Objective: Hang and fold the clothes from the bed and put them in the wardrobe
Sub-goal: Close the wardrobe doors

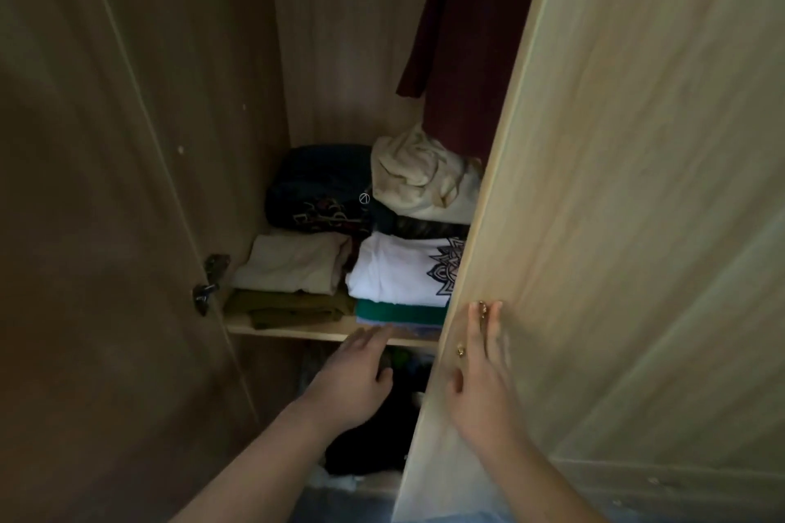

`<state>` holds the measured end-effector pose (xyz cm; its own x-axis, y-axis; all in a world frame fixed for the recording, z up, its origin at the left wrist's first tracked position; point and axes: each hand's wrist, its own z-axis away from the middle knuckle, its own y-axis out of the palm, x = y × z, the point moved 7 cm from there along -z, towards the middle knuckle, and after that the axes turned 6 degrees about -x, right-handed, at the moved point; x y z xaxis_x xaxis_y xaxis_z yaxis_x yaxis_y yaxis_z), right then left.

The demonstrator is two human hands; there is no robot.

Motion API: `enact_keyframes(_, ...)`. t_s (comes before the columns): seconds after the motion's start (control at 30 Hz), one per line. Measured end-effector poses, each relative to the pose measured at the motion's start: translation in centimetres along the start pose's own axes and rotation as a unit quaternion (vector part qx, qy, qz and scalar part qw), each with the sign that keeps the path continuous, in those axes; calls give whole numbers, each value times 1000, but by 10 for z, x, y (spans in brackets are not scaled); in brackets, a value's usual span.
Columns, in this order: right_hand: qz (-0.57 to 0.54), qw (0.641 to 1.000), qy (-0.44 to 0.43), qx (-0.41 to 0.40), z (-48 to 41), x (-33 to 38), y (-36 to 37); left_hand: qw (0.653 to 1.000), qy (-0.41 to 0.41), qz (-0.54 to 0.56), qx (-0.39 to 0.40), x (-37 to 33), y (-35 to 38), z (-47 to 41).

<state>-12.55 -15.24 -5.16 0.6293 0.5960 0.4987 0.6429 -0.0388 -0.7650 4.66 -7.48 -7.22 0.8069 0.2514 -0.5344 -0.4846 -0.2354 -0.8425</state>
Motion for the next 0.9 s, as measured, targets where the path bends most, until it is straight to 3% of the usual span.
enact_keyframes(0.3,53,998,2,32,-47,-3,19,995,-30,-94,26,20,3,-34)
enact_keyframes(0.5,77,994,-42,69,-46,-13,11,989,-61,-138,0,2,-3,-10)
enact_keyframes(0.73,120,970,-165,133,-10,14,11,967,-182,-171,-49,-7,-16,89)
enact_keyframes(0.9,47,935,-278,217,47,92,27,938,-263,-206,-90,0,-38,195)
